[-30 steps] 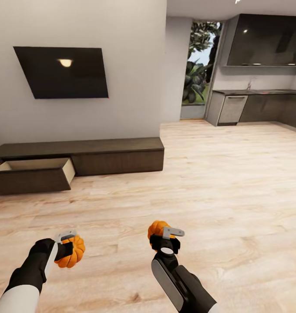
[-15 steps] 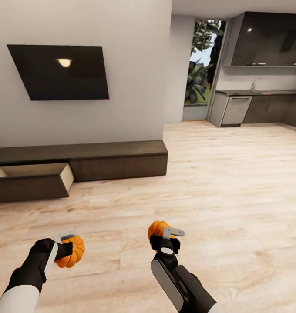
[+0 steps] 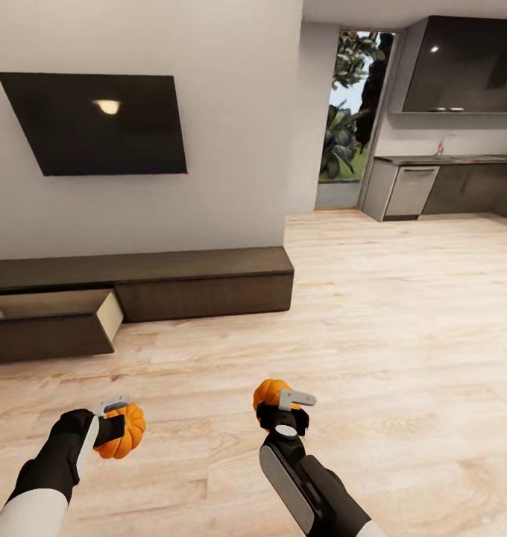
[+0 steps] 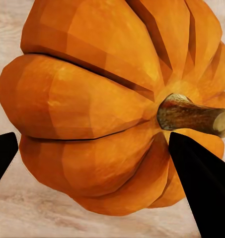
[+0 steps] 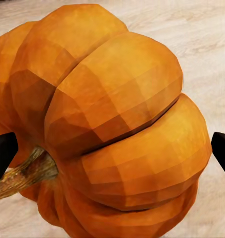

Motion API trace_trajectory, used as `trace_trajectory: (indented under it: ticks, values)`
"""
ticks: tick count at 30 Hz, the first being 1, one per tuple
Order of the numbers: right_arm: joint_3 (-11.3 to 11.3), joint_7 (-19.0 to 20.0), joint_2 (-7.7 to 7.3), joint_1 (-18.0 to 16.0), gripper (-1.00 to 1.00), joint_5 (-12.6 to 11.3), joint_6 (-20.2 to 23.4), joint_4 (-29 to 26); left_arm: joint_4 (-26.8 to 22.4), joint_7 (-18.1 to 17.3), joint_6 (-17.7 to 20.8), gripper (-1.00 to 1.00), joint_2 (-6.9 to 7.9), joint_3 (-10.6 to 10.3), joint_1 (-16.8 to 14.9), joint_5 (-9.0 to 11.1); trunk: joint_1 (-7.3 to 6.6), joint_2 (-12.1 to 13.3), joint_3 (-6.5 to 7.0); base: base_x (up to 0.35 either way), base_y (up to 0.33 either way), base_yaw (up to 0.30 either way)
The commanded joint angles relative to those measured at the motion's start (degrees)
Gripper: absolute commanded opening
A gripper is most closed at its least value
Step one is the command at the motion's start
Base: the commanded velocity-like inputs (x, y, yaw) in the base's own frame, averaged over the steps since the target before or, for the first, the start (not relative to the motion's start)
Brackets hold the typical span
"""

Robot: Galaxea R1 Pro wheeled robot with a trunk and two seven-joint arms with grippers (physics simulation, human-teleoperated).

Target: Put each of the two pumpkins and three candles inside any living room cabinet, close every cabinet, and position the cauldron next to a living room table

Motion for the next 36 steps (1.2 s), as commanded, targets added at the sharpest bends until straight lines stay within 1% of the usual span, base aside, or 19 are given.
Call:
trace_trajectory:
  ticks: [1,13,22,26,36]
  values:
    - [0.0,0.0,0.0,0.0,-1.0,0.2,0.0,0.0,0.0,0.1,0.0,-1.0,0.0,0.0,0.0,-0.1,0.0,0.0,0.01,0.326,0.101,0.0]
    - [0.0,0.0,0.0,0.0,-1.0,0.2,0.0,0.1,0.0,0.1,0.0,-1.0,-0.07,0.0,0.0,-0.1,0.0,0.0,0.01,0.326,0.113,0.019]
    - [0.0,0.0,0.0,0.0,-1.0,0.2,0.0,0.1,0.0,0.1,0.0,-1.0,-0.08,-0.1,0.0,-0.1,0.0,0.0,0.01,0.327,0.115,0.121]
    - [0.1,0.0,0.0,0.0,-1.0,0.2,0.0,0.1,0.0,0.1,-0.1,-1.0,-0.08,-0.2,0.0,-0.1,0.0,0.0,0.01,0.314,0.111,0.21]
    - [0.1,0.0,0.0,0.0,-1.0,0.2,0.1,0.1,0.0,0.2,-0.1,-1.0,-0.16,-0.2,0.0,-0.1,0.0,0.0,0.01,0.048,0.016,0.283]
